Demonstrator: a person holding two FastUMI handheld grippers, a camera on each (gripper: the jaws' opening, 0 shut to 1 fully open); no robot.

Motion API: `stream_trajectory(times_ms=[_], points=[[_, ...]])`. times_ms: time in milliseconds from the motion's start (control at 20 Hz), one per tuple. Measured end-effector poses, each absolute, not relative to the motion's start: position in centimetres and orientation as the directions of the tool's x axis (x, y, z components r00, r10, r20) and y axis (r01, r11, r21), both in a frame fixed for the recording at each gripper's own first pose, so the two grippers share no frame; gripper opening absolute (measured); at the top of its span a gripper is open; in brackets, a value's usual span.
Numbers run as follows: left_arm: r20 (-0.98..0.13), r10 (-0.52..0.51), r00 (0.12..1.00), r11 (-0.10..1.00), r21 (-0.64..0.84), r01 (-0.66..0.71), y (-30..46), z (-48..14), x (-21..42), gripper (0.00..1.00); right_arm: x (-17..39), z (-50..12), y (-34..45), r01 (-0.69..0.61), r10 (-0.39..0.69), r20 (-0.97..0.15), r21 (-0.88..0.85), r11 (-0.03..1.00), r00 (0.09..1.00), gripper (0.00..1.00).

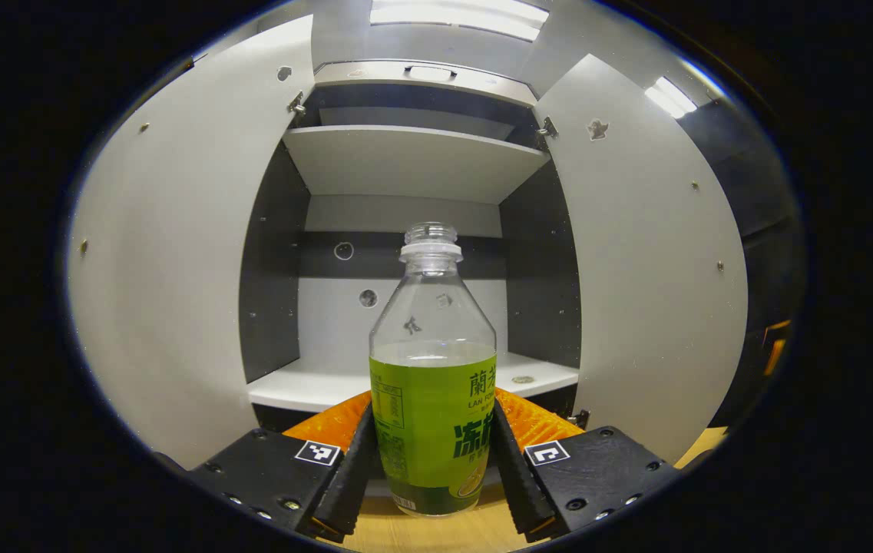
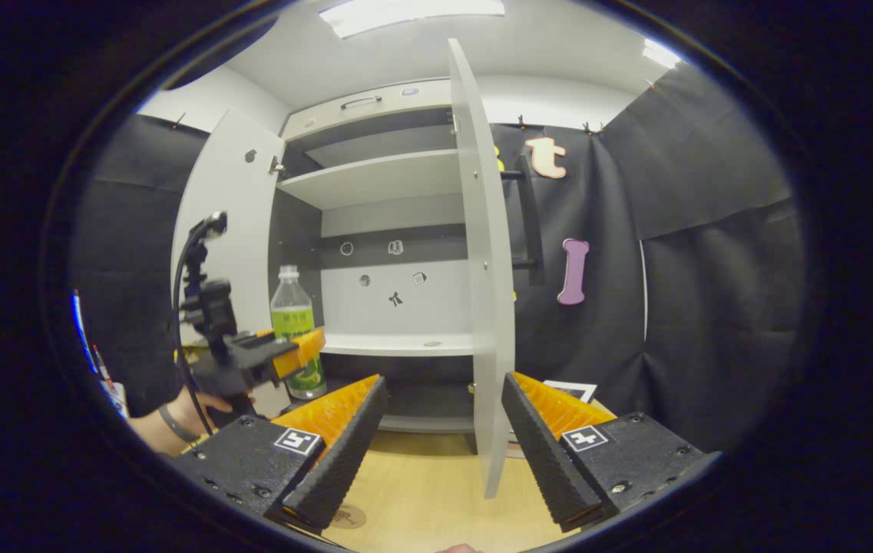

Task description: Grasp the bottle in the cabinet with the left hand and place it on the coaster, then close the right door with the right hand and the left door with the left hand.

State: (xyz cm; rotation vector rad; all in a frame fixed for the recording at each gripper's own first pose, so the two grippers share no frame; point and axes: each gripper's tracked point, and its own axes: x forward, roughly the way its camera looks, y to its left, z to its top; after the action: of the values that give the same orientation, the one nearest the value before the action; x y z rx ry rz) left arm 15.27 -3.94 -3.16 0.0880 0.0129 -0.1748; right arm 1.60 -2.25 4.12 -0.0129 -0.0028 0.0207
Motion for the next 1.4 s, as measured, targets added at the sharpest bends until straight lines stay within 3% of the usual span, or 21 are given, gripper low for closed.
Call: stream_trajectory(times_ms=[100, 450, 700, 800, 850, 1050, 1300, 1400], points=[[-0.042, -0.178, 0.983, 0.980, 0.082, 0.181, -4.1, -6.5, 12.8, 0.72, 1.9, 5.6, -2.2, -0.031, 0.032, 0.019, -0.028, 0.999, 0.999, 0.95], [-0.127, -0.320, 0.939, 0.947, -0.001, 0.323, -9.4, -18.0, 3.5, 0.72, 2.7, 6.8, -1.5, -0.049, 0.049, -0.001, -0.047, 0.998, 0.999, 0.99], [-0.188, -0.284, 0.940, 0.957, 0.005, 0.290, -9.2, -23.5, 1.5, 0.72, 2.7, 6.7, -1.2, -0.042, 0.041, -0.022, -0.067, 0.997, 0.999, 0.99], [-0.191, -0.263, 0.946, 0.964, -0.005, 0.267, -8.7, -24.5, 1.3, 0.72, 2.6, 6.7, -1.3, -0.035, 0.032, -0.032, -0.086, 0.996, 0.999, 0.95], [-0.186, -0.252, 0.950, 0.967, -0.008, 0.254, -8.4, -25.0, 1.0, 0.72, 2.6, 6.7, -1.2, -0.033, 0.029, -0.039, -0.093, 0.995, 0.999, 0.99], [-0.177, -0.197, 0.964, 0.980, -0.026, 0.195, -7.4, -25.7, 0.8, 0.73, 3.0, 6.6, 0.1, -0.053, 0.048, -0.055, -0.097, 0.994, 0.997, 0.99], [-0.155, -0.221, 0.963, 0.975, -0.021, 0.221, -7.8, -25.1, 0.6, 0.76, 3.3, 6.0, 1.1, -0.087, 0.082, -0.066, -0.088, 0.992, 0.994, 0.96], [-0.154, -0.222, 0.963, 0.975, -0.020, 0.222, -8.0, -24.9, 0.3, 0.76, 3.4, 5.4, 1.4, -0.099, 0.093, -0.076, -0.075, 0.992, 0.993, 1.00]])
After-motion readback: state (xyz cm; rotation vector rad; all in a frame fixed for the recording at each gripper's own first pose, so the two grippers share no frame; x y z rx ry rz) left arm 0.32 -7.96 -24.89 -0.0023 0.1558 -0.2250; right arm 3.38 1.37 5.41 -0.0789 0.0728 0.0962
